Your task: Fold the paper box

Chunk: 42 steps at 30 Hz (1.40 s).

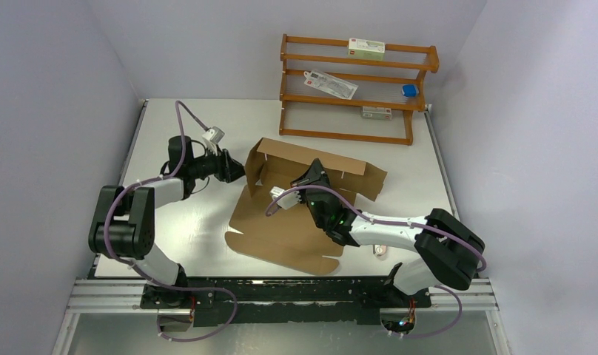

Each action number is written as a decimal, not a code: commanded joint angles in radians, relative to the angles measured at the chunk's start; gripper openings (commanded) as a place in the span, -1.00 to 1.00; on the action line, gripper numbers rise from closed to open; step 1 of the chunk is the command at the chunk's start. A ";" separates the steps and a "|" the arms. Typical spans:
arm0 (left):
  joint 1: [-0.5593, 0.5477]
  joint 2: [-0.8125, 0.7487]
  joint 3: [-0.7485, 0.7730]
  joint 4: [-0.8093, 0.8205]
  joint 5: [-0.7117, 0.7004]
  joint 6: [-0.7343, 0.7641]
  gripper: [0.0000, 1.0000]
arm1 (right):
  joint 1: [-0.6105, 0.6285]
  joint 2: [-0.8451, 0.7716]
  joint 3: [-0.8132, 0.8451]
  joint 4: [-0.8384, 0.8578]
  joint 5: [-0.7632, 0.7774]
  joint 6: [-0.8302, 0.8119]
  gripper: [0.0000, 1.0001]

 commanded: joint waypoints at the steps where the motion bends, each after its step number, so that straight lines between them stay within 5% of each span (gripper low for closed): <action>1: -0.013 -0.069 -0.038 0.078 0.019 0.001 0.17 | 0.010 0.008 0.014 -0.056 -0.009 -0.030 -0.86; 14: -0.094 -0.034 -0.051 0.219 -0.013 -0.008 0.18 | 0.031 0.014 0.023 -0.088 -0.011 -0.031 -0.86; 42: -0.222 0.038 -0.122 0.599 -0.382 -0.022 0.06 | 0.075 0.031 0.027 -0.147 0.009 -0.018 -0.86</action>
